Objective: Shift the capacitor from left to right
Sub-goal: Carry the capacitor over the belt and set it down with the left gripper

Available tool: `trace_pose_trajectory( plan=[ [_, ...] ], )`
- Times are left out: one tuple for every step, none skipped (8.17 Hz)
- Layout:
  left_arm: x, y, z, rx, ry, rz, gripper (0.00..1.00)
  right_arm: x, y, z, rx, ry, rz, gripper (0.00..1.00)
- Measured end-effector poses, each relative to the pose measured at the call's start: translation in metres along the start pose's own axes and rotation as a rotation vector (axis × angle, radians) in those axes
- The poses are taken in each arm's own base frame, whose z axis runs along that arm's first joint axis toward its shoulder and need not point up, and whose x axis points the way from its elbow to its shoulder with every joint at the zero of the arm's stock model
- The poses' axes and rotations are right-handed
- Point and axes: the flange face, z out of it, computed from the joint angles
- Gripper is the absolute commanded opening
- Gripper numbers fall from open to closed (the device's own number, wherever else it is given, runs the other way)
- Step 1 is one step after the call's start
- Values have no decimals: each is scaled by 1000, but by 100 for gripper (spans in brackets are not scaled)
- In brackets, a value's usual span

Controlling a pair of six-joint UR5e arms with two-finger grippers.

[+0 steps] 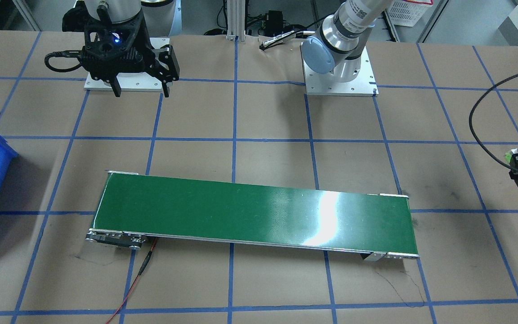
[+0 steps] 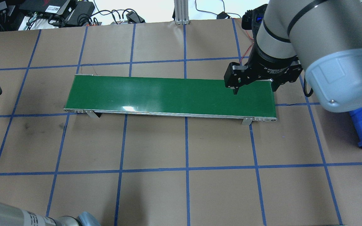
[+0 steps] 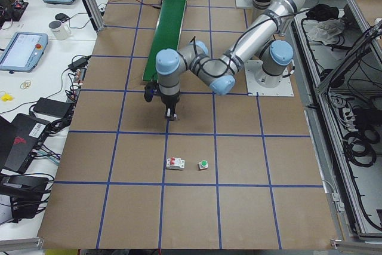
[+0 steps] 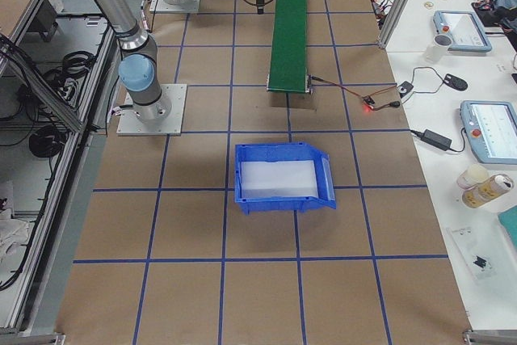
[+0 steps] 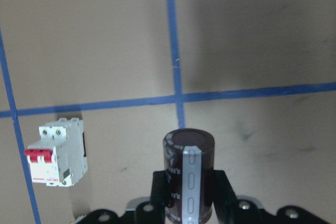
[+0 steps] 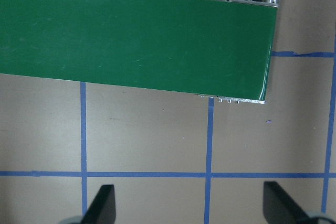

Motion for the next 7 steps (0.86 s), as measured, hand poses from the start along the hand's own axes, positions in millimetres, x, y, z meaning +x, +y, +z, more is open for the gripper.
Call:
trace_pose_trajectory(
  plan=[
    [47, -17, -42, 40, -19, 60, 0, 0, 0, 0, 0, 0, 0, 100],
    [94, -32, -74, 79, -35, 97, 0, 0, 0, 0, 1, 0, 0, 100],
    [142, -47, -93, 112, -44, 145, 0, 0, 0, 0, 1, 0, 1, 100],
    [181, -62, -96, 123, -38, 186, 0, 0, 0, 0, 0, 0, 1, 100],
    [204, -78, -78, 107, -17, 195, 0, 0, 0, 0, 1, 0, 0, 100],
    [218, -92, -52, 85, 12, 199, 0, 0, 0, 0, 1, 0, 0, 100],
    [225, -101, -31, 65, 39, 198, 0, 0, 0, 0, 0, 0, 0, 100]
  ],
)
